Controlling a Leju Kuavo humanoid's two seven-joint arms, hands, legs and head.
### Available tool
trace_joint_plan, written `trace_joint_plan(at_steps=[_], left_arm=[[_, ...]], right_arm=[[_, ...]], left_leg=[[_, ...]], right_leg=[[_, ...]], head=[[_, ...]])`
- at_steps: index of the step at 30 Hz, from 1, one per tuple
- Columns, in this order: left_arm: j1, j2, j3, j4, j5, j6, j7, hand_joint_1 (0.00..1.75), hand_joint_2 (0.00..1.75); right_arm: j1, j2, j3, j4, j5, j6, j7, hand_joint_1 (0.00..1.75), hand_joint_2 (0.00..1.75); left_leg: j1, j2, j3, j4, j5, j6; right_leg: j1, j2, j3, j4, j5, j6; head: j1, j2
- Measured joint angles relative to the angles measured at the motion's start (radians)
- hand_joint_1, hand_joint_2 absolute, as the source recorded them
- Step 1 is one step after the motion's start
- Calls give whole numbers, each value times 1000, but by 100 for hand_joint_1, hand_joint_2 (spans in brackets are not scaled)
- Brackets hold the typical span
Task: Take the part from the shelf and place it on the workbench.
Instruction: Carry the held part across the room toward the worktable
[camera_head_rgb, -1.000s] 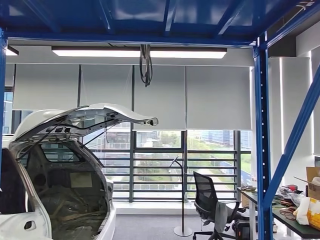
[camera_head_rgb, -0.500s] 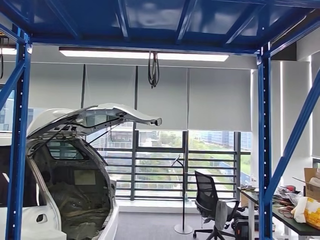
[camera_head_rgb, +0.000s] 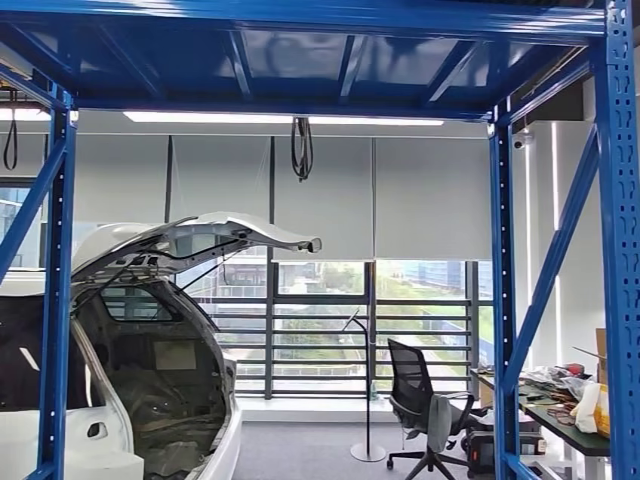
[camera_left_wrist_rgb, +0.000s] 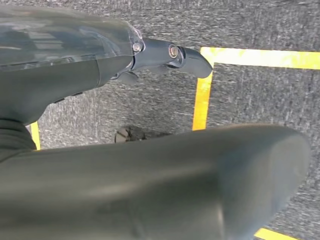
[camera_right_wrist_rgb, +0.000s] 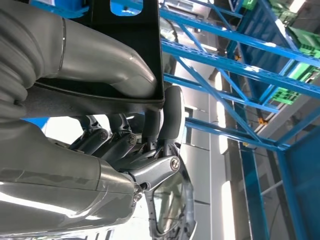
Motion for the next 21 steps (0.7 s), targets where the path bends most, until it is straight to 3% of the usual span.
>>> trace_joint_plan(at_steps=[2, 5, 7, 9, 10, 11, 12, 14, 16, 17, 19, 21], left_arm=[[-5, 0, 3, 0, -2, -2, 0, 0, 0], [-6, 1, 7, 0, -8, -4, 19, 0, 0], [-4, 3, 9, 0, -10, -5, 44, 0, 0], [-2, 9, 15, 0, -13, -1, 69, 0, 0], [-1, 12, 18, 0, -15, 4, 80, 0, 0], [0, 15, 21, 0, -17, 9, 88, 0, 0], [1, 17, 24, 0, -17, 15, 95, 0, 0], [2, 20, 32, 0, -17, 23, 105, 0, 0], [1, 21, 39, 0, -13, 28, 111, 0, 0], [1, 21, 42, 0, -11, 31, 113, 0, 0], [3, 23, 48, 0, -9, 35, 118, 0, 0], [7, 25, 54, 0, -11, 37, 122, 0, 0]], right_arm=[[-1, 4, -6, 0, 2, 8, 6, 175, 175], [-3, 5, -13, 7, 7, 25, 14, 175, 175], [-6, 5, -18, 14, 14, 39, 17, 175, 175], [-14, 4, -18, 25, 21, 52, 19, 175, 175], [-18, 4, -18, 31, 24, 57, 20, 175, 175], [-21, 3, -17, 38, 26, 61, 20, 175, 175], [-23, 3, -17, 43, 29, 65, 21, 175, 175], [-29, 2, -17, 52, 35, 69, 21, 175, 175], [-40, 2, -15, 57, 43, 71, 22, 175, 175], [-45, 2, -15, 58, 47, 72, 21, 175, 175], [-51, 1, -14, 59, 56, 75, 21, 175, 175], [-53, 1, -12, 61, 62, 79, 21, 175, 175]], left_leg=[[0, -2, 61, -100, -27, 7], [-4, -1, 53, -122, -29, 33], [-5, 2, 34, -123, -12, 51], [-9, 1, 12, -123, 7, 60], [-12, -2, 1, -123, 16, 62], [-15, -5, -11, -122, 25, 63], [-18, -9, -21, -122, 34, 64], [-21, -22, -39, -122, 50, 64], [-21, -37, -51, -122, 64, 60], [-19, -45, -56, -123, 71, 56], [-14, -63, -63, -126, 85, 44], [-15, -57, -76, -114, 72, 37]], right_leg=[[1, 1, -25, 22, 10, 11], [-1, 3, -48, 36, 17, 29], [-5, 5, -68, 88, -43, 38], [-7, 6, -97, 205, -131, 41], [-7, 6, -109, 266, -153, 40], [-7, 7, -110, 305, -153, 37], [-5, 9, -98, 311, -133, 33], [4, 28, -21, 217, -79, 15], [15, 65, 77, 67, -65, -7], [19, 77, 106, 18, -69, -14], [21, 71, 124, -20, -72, -19], [18, 48, 130, -48, -62, -25]], head=[[0, 0], [0, 0], [-1, 0], [-1, 0], [-1, 0], [-1, 0], [-1, 0], [-1, 0], [-1, 0], [-1, 0], [0, 0], [0, 0]])
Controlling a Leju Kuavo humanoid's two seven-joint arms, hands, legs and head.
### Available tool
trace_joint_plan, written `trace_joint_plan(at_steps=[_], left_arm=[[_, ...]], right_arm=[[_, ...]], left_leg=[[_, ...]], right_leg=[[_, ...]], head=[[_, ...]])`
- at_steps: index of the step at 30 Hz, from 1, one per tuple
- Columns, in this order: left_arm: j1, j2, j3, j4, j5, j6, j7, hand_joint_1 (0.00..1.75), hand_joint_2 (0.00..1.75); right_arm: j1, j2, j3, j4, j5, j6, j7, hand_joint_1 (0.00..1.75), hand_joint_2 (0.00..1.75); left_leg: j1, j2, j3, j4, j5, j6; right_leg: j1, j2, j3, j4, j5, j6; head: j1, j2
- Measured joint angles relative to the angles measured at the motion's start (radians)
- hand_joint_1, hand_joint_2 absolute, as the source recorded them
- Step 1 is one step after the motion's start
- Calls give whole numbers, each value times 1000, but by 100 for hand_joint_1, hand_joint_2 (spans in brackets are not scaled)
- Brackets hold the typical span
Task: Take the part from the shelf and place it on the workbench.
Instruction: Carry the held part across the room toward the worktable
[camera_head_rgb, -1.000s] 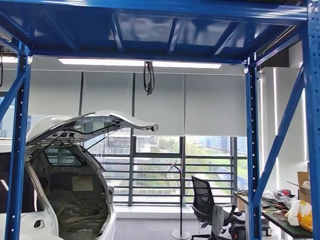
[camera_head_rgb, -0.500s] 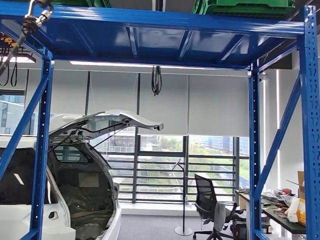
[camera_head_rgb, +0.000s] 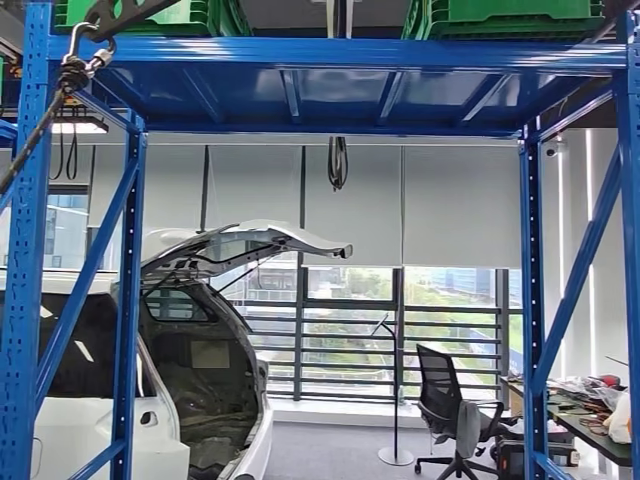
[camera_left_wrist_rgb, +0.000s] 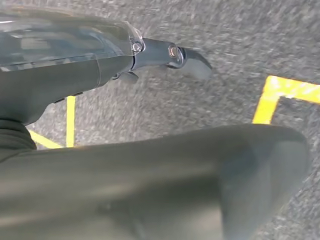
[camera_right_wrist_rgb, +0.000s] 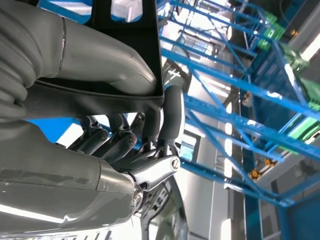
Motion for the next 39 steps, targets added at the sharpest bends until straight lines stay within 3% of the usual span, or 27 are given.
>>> trace_joint_plan(at_steps=[1, 3, 5, 6, 7, 9, 11, 13, 14, 16, 18, 19, 20, 21, 23, 25, 27, 29, 31, 34, 36, 37, 39], left_arm=[[0, 1, 2, 0, -2, 1, 1, 0, 0], [-2, 4, 5, 0, -8, 5, 2, 0, 0], [-2, 5, 7, 0, -13, 6, 1, 0, 0], [-1, 5, 8, 0, -15, 6, 1, 0, 0], [0, 5, 8, 0, -17, 5, 0, 0, 0], [-1, 5, 9, 0, -19, 5, -3, 0, 0], [-3, 5, 10, 0, -21, 5, -5, 0, 0], [-1, 6, 10, 0, -22, 4, -7, 0, 0], [0, 6, 10, 0, -23, 4, -7, 0, 0], [1, 6, 11, 0, -26, 4, -9, 0, 0], [-3, 6, 12, 0, -29, 4, -12, 0, 0], [-4, 6, 12, 0, -29, 4, -13, 0, 0], [-4, 6, 12, 0, -30, 3, -14, 0, 0], [-3, 6, 13, 0, -30, 2, -14, 0, 0], [-2, 6, 14, 0, -30, 0, -14, 0, 0], [-3, 2, 18, 0, -31, -3, -13, 0, 0], [-4, -1, 22, 0, -30, -3, -13, 0, 0], [3, -3, 27, 0, -29, -3, -11, 0, 0], [9, -6, 33, 0, -28, -2, -8, 0, 0], [8, -11, 37, 0, -29, -1, 0, 0, 0], [10, -16, 38, 0, -31, -1, 8, 0, 0], [13, -19, 39, 0, -33, -1, 10, 0, 0], [16, -25, 40, 0, -36, -1, 14, 0, 0]], right_arm=[[-1, 0, 1, 2, 2, 2, 0, 175, 175], [-1, -1, 3, 7, 6, 6, -2, 175, 175], [1, -3, 7, 14, 12, 11, -3, 175, 175], [1, -4, 10, 17, 14, 13, -3, 175, 175], [1, -5, 13, 20, 15, 16, -4, 175, 175], [0, -5, 17, 23, 16, 21, -6, 175, 175], [-3, -5, 22, 26, 16, 26, -7, 175, 175], [-6, -5, 27, 31, 17, 31, -8, 175, 175], [-8, -5, 30, 33, 17, 32, -9, 175, 175], [-13, -6, 35, 36, 17, 35, -10, 175, 175], [-17, -8, 39, 39, 17, 38, -12, 175, 175], [-17, -10, 41, 42, 17, 40, -13, 175, 175], [-17, -12, 43, 45, 17, 43, -13, 175, 175], [-17, -14, 46, 47, 18, 45, -13, 175, 175], [-19, -16, 52, 49, 18, 50, -14, 175, 175], [-24, -17, 58, 50, 18, 54, -14, 175, 175], [-27, -20, 64, 50, 19, 55, -14, 175, 175], [-28, -22, 70, 50, 21, 56, -14, 175, 175], [-25, -25, 75, 50, 22, 57, -15, 175, 175], [-7, -36, 80, 52, 23, 57, -18, 175, 175], [8, -45, 84, 55, 25, 58, -18, 175, 175], [13, -49, 87, 56, 26, 59, -18, 175, 175], [20, -54, 89, 56, 25, 58, -18, 175, 175]], left_leg=[[-1, 10, -14, 28, -24, -4], [1, 34, -56, 137, -95, -13], [8, 43, -84, 232, -128, -26], [13, 48, -77, 234, -117, -32], [18, 56, -52, 197, -92, -39], [21, 91, 19, 74, -44, -51], [15, 116, 53, 9, -34, -42], [10, 108, 48, 7, -37, -21], [11, 100, 45, 6, -36, -14], [12, 85, 40, 4, -31, 0], [12, 67, 35, 4, -26, 10], [10, 57, 33, 4, -24, 13], [8, 46, 31, 5, -22, 15], [7, 35, 30, 5, -21, 17], [4, 11, 30, 5, -19, 17], [5, -11, 27, 5, -14, 13], [11, -32, 18, 5, -6, 3], [15, -48, 9, 4, -1, -9], [11, -23, -6, 26, -22, -17], [8, 36, -72, 184, -113, -26], [12, 47, -92, 253, -132, -33], [15, 52, -77, 235, -116, -37], [18, 83, -6, 112, -61, -43]], right_leg=[[-3, -12, 2, -14, 6, -3], [-5, -35, -3, -23, 12, -4], [-6, -60, -9, -18, 13, -3], [-7, -71, -13, -13, 12, -1], [-9, -82, -18, -6, 9, 3], [-11, -101, -29, 15, -1, 15], [-8, -116, -38, 34, -11, 27], [-7, -131, -41, 43, -14, 34], [-9, -127, -43, 48, -19, 38], [-16, -89, -62, 93, -54, 48], [-22, -50, -115, 213, -119, 54], [-24, -44, -146, 281, -146, 55], [-24, -43, -167, 327, -155, 55], [-24, -40, -173, 338, -147, 53], [-23, -23, -134, 246, -79, 44], [-23, 27, -79, 119, -16, 33], [-21, 53, -62, 70, 2, 28], [-21, 30, -60, 56, 5, 25], [-26, 3, -55, 34, 12, 17], [-27, -41, -57, 24, 18, 9], [-26, -69, -59, 25, 18, 10], [-27, -81, -59, 26, 17, 11], [-28, -102, -60, 32, 12, 19]], head=[[0, 0], [1, 0], [1, 0], [1, 0], [1, 0], [1, 0], [1, 0], [0, 0], [0, 0], [0, 0], [0, 0], [0, 0], [0, 0], [0, 0], [0, 0], [0, 0], [0, 0], [0, 1], [0, 0], [1, 0], [1, 0], [1, 0], [1, 0]])
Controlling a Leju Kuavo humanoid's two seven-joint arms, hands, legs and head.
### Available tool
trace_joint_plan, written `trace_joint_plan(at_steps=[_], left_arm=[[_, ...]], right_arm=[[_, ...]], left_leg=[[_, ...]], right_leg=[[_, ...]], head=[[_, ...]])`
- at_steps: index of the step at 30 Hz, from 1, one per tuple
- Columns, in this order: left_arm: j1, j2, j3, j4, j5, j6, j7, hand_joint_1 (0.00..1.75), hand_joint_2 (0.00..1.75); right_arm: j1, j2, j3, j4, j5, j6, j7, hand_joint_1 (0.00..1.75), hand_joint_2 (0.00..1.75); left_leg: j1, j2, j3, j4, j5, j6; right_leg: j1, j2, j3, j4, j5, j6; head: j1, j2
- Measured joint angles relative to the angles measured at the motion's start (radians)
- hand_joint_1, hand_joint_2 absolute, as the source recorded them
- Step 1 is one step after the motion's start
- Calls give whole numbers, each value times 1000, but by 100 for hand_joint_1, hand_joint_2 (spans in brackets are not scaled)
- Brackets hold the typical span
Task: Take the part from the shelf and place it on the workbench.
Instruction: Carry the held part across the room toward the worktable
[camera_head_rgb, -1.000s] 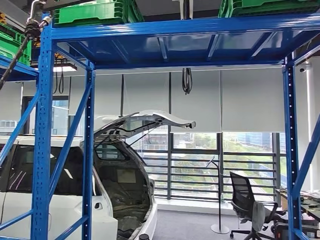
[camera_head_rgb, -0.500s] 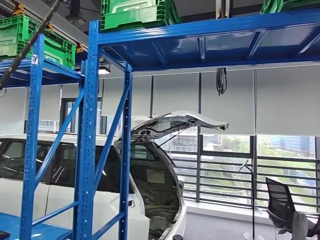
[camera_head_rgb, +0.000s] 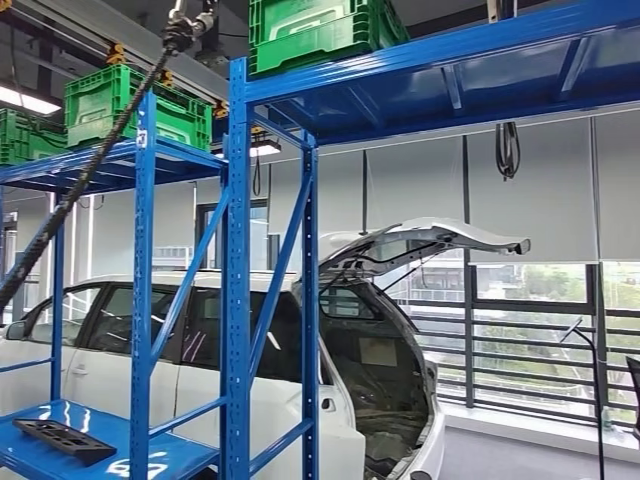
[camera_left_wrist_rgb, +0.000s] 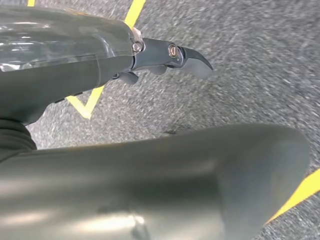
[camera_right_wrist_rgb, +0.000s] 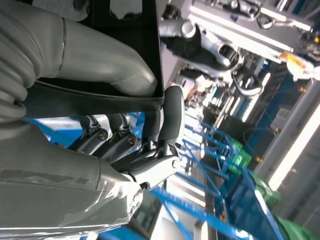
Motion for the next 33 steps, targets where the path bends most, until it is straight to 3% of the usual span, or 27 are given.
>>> trace_joint_plan(at_steps=[2, 3, 5, 6, 8, 10, 12, 13, 14, 16, 17, 19, 21, 23, 24, 26, 27, 28, 29, 31, 33], left_arm=[[-2, -7, 1, 0, -3, 0, 0, 0, 0], [-3, -11, 2, 0, -4, 1, 0, 0, 0], [1, -17, 3, 0, -7, 2, 0, 0, 0], [4, -20, 3, 0, -9, 3, 1, 0, 0], [5, -23, 3, 0, -12, 4, 0, 0, 0], [1, -25, 3, 0, -13, 5, -2, 0, 0], [0, -26, 5, 0, -13, 7, -5, 0, 0], [2, -27, 8, 0, -14, 9, -7, 0, 0], [3, -27, 11, 0, -14, 10, -8, 0, 0], [4, -28, 16, 0, -14, 13, -10, 0, 0], [2, -28, 19, 0, -14, 14, -11, 0, 0], [0, -28, 24, 0, -18, 14, -14, 0, 0], [4, -26, 28, 0, -31, 12, -14, 0, 0], [7, -23, 28, 0, -45, 10, -13, 0, 0], [5, -22, 28, 0, -51, 9, -15, 0, 0], [-2, -20, 28, 0, -61, 6, -23, 0, 0], [-4, -19, 28, 0, -65, 3, -27, 0, 0], [-4, -19, 28, 0, -69, 1, -30, 0, 0], [-3, -17, 27, 0, -73, -1, -32, 0, 0], [-5, -13, 27, 0, -80, -3, -35, 0, 0], [-12, -8, 27, 0, -87, -5, -37, 0, 0]], right_arm=[[3, -3, 1, -2, -2, -1, 0, 175, 175], [6, -5, 2, -3, -3, -1, 0, 175, 175], [14, -10, 4, -6, -4, -2, 0, 175, 175], [18, -12, 5, -9, -5, -2, 0, 175, 175], [23, -17, 7, -14, -6, -3, 0, 175, 175], [33, -25, 8, -17, -6, -4, 1, 175, 175], [48, -32, 8, -17, -4, -5, -2, 175, 175], [54, -34, 8, -17, -1, -6, -5, 175, 175], [59, -35, 8, -17, 2, -7, -9, 175, 175], [63, -36, 9, -19, 10, -11, -17, 175, 175], [65, -36, 9, -22, 15, -15, -20, 175, 175], [70, -36, 7, -30, 24, -24, -23, 175, 175], [74, -36, 5, -41, 32, -32, -27, 175, 175], [74, -36, 2, -52, 37, -39, -31, 175, 175], [75, -36, -1, -57, 38, -42, -33, 175, 175], [76, -36, -7, -66, 39, -46, -36, 175, 175], [75, -35, -11, -70, 40, -48, -38, 175, 175], [74, -34, -14, -75, 41, -50, -39, 175, 175], [71, -32, -17, -80, 42, -52, -40, 175, 175], [60, -23, -23, -94, 44, -54, -41, 175, 175], [42, -13, -28, -108, 50, -57, -36, 175, 175]], left_leg=[[-4, 34, 50, -98, 29, 7], [-8, 40, 55, -111, 28, 14], [-13, 24, 49, -110, 31, 31], [-13, 16, 47, -111, 33, 37], [-10, 0, 44, -113, 39, 50], [-10, -20, 41, -113, 43, 58], [-13, -43, 39, -112, 45, 62], [-15, -54, 38, -112, 46, 63], [-17, -66, 38, -112, 47, 63], [-20, -89, 37, -111, 50, 61], [-20, -100, 34, -110, 52, 58], [-17, -121, 24, -110, 59, 48], [-16, -130, 13, -110, 63, 36], [-19, -97, -5, -77, 34, 27], [-18, -71, -23, -32, 3, 24], [-16, -46, -73, 92, -59, 16], [-14, -41, -88, 136, -73, 12], [-11, -36, -86, 146, -69, 9], [-9, -30, -66, 118, -48, 6], [-9, 4, 4, -6, 9, 3], [-14, 38, 46, -95, 33, 12]], right_leg=[[5, -18, -4, 12, -7, 12], [7, -26, -5, 16, -9, 18], [8, -43, -5, 19, -11, 27], [5, -35, -6, 23, -18, 32], [-1, 9, -27, 77, -60, 40], [-4, 50, -78, 201, -126, 44], [-4, 59, -122, 300, -156, 43], [-4, 61, -122, 302, -144, 40], [-4, 68, -104, 264, -116, 37], [-3, 113, -43, 134, -47, 23], [-3, 138, -19, 80, -25, 18], [-2, 156, -2, 35, -17, 12], [-4, 131, -2, 25, -15, 7], [-9, 106, -2, 16, -8, -1], [-10, 91, -3, 14, -6, -4], [-9, 61, -5, 15, -6, -5], [-8, 45, -6, 15, -6, -5], [-9, 31, -6, 16, -7, -4], [-9, 19, -6, 17, -8, -3], [-8, -1, -6, 20, -12, 3], [-2, -19, -8, 26, -16, 13]], head=[[0, 0], [0, 0], [0, 0], [-1, 0], [-1, 0], [-1, 0], [-1, 0], [-1, 0], [-1, 0], [-1, 0], [-1, 0], [-1, 0], [-1, 0], [0, 0], [0, 0], [0, 0], [0, 0], [0, 0], [0, 0], [0, 0], [0, 0]])
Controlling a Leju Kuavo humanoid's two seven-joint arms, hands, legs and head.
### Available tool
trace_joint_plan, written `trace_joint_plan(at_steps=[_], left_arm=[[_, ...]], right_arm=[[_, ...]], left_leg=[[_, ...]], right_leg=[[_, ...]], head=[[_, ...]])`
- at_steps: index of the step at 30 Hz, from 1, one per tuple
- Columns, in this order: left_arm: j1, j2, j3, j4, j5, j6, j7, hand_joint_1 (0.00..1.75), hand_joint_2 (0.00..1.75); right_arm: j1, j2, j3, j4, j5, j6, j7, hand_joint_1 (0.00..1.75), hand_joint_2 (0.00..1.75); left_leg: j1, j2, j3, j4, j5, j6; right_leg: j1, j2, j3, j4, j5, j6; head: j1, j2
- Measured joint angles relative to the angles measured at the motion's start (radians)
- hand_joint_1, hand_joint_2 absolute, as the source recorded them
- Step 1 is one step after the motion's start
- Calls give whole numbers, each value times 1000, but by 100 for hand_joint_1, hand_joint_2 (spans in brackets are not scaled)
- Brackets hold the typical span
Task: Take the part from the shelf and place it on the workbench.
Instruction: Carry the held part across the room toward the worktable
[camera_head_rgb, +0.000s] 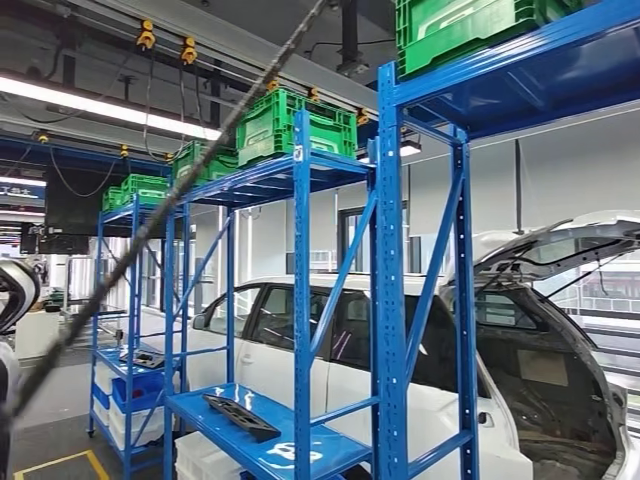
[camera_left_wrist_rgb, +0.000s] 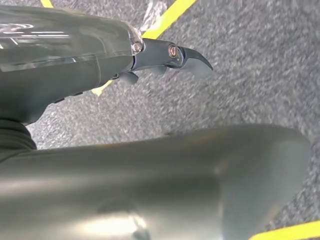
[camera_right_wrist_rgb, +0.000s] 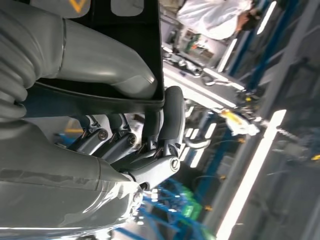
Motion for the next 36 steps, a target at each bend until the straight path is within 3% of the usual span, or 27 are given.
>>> trace_joint_plan(at_steps=[1, 3, 5, 7, 8, 9, 10, 11, 12, 14, 16, 18, 20, 21, 23, 25, 26, 27, 29, 31, 33, 34, 36], left_arm=[[-3, 2, 0, 0, -4, -1, -1, 0, 0], [-2, 4, -1, 0, -12, -3, 0, 0, 0], [-3, 6, -1, 0, -20, -5, 3, 0, 0], [-8, 7, -4, 0, -26, -6, 5, 0, 0], [-11, 8, -5, 0, -29, -7, 6, 0, 0], [-12, 8, -6, 0, -31, -7, 7, 0, 0], [-12, 8, -8, 0, -33, -8, 7, 0, 0], [-12, 8, -9, 0, -34, -8, 7, 0, 0], [-12, 8, -9, 0, -34, -8, 7, 0, 0], [-14, 6, -10, 0, -35, -9, 7, 0, 0], [-17, 5, -11, 0, -38, -11, 7, 0, 0], [-14, 5, -11, 0, -41, -11, 7, 0, 0], [-11, 4, -11, 0, -42, -12, 7, 0, 0], [-12, 3, -12, 0, -42, -12, 6, 0, 0], [-18, 2, -12, 0, -42, -14, 4, 0, 0], [-21, 1, -12, 0, -44, -16, 1, 0, 0], [-19, 1, -12, 0, -47, -17, 0, 0, 0], [-18, 1, -12, 0, -49, -17, 0, 0, 0], [-18, -2, -12, 0, -53, -16, -2, 0, 0], [-24, -7, -12, 0, -53, -14, -6, 0, 0], [-25, -13, -12, 0, -54, -13, -11, 0, 0], [-22, -16, -12, 0, -54, -12, -13, 0, 0], [-21, -22, -12, 0, -53, -9, -14, 0, 0]], right_arm=[[-10, 6, -2, -5, 4, -1, 4, 175, 175], [-31, 18, -4, -11, 9, -1, 15, 175, 175], [-48, 29, -5, -17, 11, 0, 21, 175, 175], [-57, 34, -7, -24, 11, 0, 23, 175, 175], [-59, 35, -8, -25, 11, 0, 25, 175, 175], [-60, 35, -8, -26, 11, 0, 26, 175, 175], [-60, 35, -8, -28, 11, 0, 28, 175, 175], [-60, 36, -8, -30, 11, 0, 29, 175, 175], [-61, 38, -7, -34, 11, 0, 29, 175, 175], [-67, 42, -7, -45, 11, 1, 29, 175, 175], [-74, 45, -7, -54, 10, 2, 29, 175, 175], [-78, 47, -7, -63, 9, 4, 29, 175, 175], [-81, 52, -7, -68, 9, 7, 29, 175, 175], [-82, 55, -7, -70, 9, 8, 29, 175, 175], [-83, 58, -6, -71, 8, 9, 29, 175, 175], [-83, 59, -4, -69, 7, 12, 30, 175, 175], [-83, 60, -3, -68, 6, 13, 31, 175, 175], [-84, 61, -2, -67, 5, 15, 32, 175, 175], [-89, 64, 1, -66, 3, 17, 32, 175, 175], [-96, 67, 4, -64, 0, 19, 34, 175, 175], [-101, 71, 7, -59, -2, 20, 37, 175, 175], [-103, 74, 9, -57, -3, 20, 38, 175, 175], [-109, 79, 12, -53, -6, 20, 39, 175, 175]], left_leg=[[-4, 5, 3, -13, -2, 7], [-5, -12, -1, -16, 1, 22], [-1, -30, -3, -18, 6, 34], [1, -51, -4, -19, 10, 42], [1, -63, -5, -19, 11, 45], [0, -74, -5, -18, 11, 46], [-1, -87, -5, -18, 12, 47], [-3, -99, -4, -18, 12, 48], [-4, -112, -3, -18, 12, 48], [-5, -135, -4, -17, 14, 45], [-2, -155, -12, -16, 18, 38], [1, -170, -20, -17, 23, 26], [-1, -141, -32, 1, 7, 17], [-2, -117, -47, 35, -17, 13], [2, -84, -102, 156, -78, 3], [9, -75, -139, 244, -101, -7], [12, -70, -133, 236, -86, -11], [15, -62, -108, 189, -57, -14], [14, -17, -43, 59, 1, -16], [6, 18, -15, -8, 17, -4], [1, 5, -19, -11, 15, 15], [1, -6, -20, -13, 16, 21], [3, -27, -20, -15, 20, 35]], right_leg=[[3, -10, -1, 1, -1, 4], [3, -25, -1, 3, -4, 13], [-2, 5, -10, 35, -32, 22], [-6, 58, -56, 146, -95, 27], [-7, 72, -88, 218, -126, 28], [-7, 78, -114, 273, -142, 28], [-7, 81, -126, 296, -140, 27], [-6, 84, -118, 276, -117, 25], [-6, 93, -94, 219, -80, 21], [-6, 133, -34, 81, -12, 9], [-5, 156, -8, 16, 7, 3], [-5, 141, -5, 5, 8, 0], [-10, 119, -3, -4, 14, -9], [-13, 106, -1, -9, 17, -13], [-13, 79, -2, -10, 17, -15], [-13, 51, -3, -10, 16, -14], [-14, 39, -3, -9, 15, -13], [-15, 29, -2, -8, 13, -10], [-12, 10, 0, -3, 7, 1], [-5, -9, -1, 1, 2, 13], [-2, -32, 1, 0, 0, 21], [-5, -32, 3, 3, -5, 25], [-11, 10, -12, 50, -43, 31]], head=[[0, 0], [0, 0], [0, 0], [0, 0], [0, 0], [0, 0], [0, 0], [0, 0], [0, 0], [0, 0], [0, 0], [0, 0], [0, 0], [0, 0], [0, 0], [0, 0], [0, 0], [0, 0], [0, 0], [0, 0], [0, 0], [0, 0], [0, 0]])
